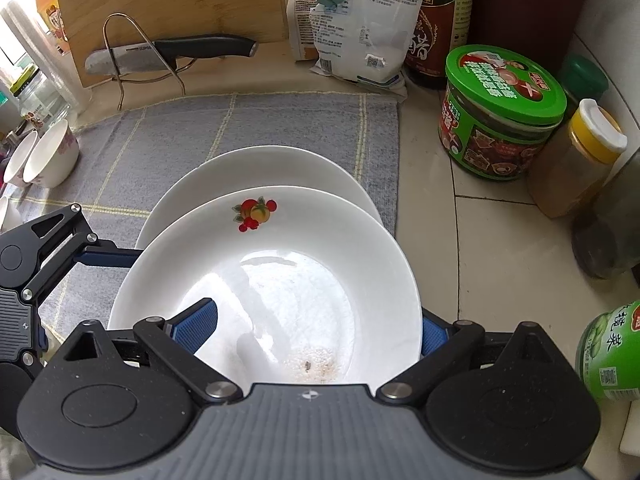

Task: Organize plates and bowls
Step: 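Lower the flower-print plate onto the stacked plates with the right gripper, then open the right gripper and release the plate on the stack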

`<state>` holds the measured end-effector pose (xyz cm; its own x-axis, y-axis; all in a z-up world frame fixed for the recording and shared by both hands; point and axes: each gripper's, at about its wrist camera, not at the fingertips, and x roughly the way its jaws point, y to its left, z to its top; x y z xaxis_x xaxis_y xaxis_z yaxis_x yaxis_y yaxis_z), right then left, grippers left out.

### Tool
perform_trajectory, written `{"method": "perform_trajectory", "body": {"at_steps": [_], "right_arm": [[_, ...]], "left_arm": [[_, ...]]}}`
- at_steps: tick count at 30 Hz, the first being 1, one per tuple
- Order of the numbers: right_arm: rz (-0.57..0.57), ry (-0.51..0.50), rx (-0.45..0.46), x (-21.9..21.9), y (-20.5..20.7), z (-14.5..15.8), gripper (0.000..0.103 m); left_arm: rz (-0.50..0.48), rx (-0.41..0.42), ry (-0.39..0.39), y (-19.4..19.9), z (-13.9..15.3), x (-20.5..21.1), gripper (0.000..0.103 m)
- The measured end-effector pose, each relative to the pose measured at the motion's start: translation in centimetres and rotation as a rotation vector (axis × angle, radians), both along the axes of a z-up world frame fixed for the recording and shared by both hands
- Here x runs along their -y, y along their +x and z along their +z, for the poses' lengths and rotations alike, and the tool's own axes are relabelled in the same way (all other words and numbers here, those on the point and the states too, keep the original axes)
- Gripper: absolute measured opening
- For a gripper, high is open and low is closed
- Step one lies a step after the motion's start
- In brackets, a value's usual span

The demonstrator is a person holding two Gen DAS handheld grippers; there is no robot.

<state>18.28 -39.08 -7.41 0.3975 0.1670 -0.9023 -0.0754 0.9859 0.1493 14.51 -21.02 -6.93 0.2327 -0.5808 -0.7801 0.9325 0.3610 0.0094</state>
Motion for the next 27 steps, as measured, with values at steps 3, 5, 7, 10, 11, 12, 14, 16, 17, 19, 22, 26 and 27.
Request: {"method": "perform_trajectory", "body": {"at_steps": [3, 5, 7, 10, 11, 12, 14, 16, 17, 19, 22, 26, 27], "right_arm": [[-0.004, -0.001, -0.001, 0.1, -0.1, 0.1, 0.101], [-0.007, 0.0, -0.002, 0.1, -0.3, 0.2, 0.101], [-0.009, 0.006, -0.001, 0.1, -0.4, 0.3, 0.101], [-0.006, 0.009, 0.008, 0.0, -0.5, 0.6, 0.101], [-0.004, 0.007, 0.01, -0.1, -0.6, 0.7, 0.101], [-0.003, 0.005, 0.01, -0.2, -0.6, 0.7, 0.101], [0.001, 0.002, 0.012, -0.4, -0.7, 0.8, 0.101], [0.0, -0.003, 0.009, -0.5, -0.8, 0.8, 0.101], [0.002, -0.008, 0.01, -0.5, -0.8, 0.8, 0.101], [-0.001, -0.008, 0.011, -0.6, -1.0, 0.8, 0.102], [0.0, -0.014, 0.008, -0.7, -1.1, 0.9, 0.102], [0.008, -0.034, 0.001, -1.1, -1.3, 0.9, 0.103], [0.011, -0.038, -0.001, -1.1, -1.4, 0.9, 0.103]], "left_arm": [[-0.003, 0.007, 0.002, 0.0, 0.0, 0.0, 0.1], [-0.006, 0.009, 0.003, 0.0, -0.1, 0.0, 0.1], [-0.006, 0.016, 0.005, 0.0, 0.0, -0.1, 0.101], [-0.007, 0.025, 0.006, -0.1, -0.1, -0.1, 0.101], [-0.008, 0.026, 0.005, -0.1, 0.0, -0.2, 0.101], [-0.01, 0.029, 0.004, -0.1, 0.0, -0.2, 0.101], [-0.015, 0.036, -0.002, -0.3, 0.1, -0.3, 0.101], [-0.017, 0.041, -0.005, -0.4, 0.2, -0.4, 0.101], [-0.016, 0.043, -0.007, -0.4, 0.2, -0.4, 0.101], [-0.016, 0.044, -0.011, -0.5, 0.2, -0.5, 0.101], [-0.015, 0.044, -0.017, -0.5, 0.2, -0.6, 0.101], [-0.012, 0.051, -0.027, -0.7, 0.3, -0.6, 0.101], [-0.013, 0.051, -0.031, -0.8, 0.3, -0.6, 0.101]]}}
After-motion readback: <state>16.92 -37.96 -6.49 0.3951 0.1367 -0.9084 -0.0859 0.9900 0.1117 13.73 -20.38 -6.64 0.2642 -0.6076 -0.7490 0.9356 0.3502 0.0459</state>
